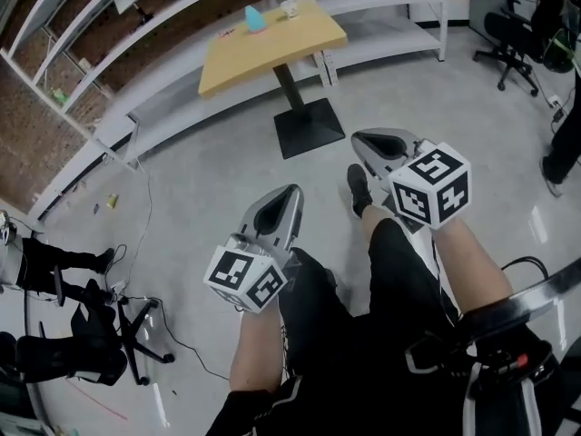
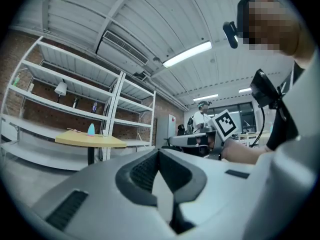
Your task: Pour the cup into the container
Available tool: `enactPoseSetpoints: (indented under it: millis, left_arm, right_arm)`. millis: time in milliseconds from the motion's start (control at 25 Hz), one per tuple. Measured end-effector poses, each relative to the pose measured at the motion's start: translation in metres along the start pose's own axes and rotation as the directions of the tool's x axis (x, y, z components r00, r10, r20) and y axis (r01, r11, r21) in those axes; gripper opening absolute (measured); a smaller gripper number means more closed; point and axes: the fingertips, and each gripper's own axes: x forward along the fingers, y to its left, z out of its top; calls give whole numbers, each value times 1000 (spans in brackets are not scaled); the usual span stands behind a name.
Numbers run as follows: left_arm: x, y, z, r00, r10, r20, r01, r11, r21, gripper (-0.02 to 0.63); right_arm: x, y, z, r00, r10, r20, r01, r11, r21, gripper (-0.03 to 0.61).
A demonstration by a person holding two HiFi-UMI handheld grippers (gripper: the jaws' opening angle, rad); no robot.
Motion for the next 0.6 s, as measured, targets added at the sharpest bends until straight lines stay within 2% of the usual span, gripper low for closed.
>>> enactPoseSetpoints:
  millis: [160, 600]
  left_arm:
    - [-57, -68, -11, 1000, -10, -14, 10, 1000, -3, -2]
    - [-194, -237, -16, 999, -13, -30, 13, 1000, 13, -2]
  right_arm:
    - [-64, 54, -16, 1000, 14, -19, -14, 1000, -5, 2]
    - [-237, 174, -28, 1000, 24, 11, -24, 1000, 0, 2]
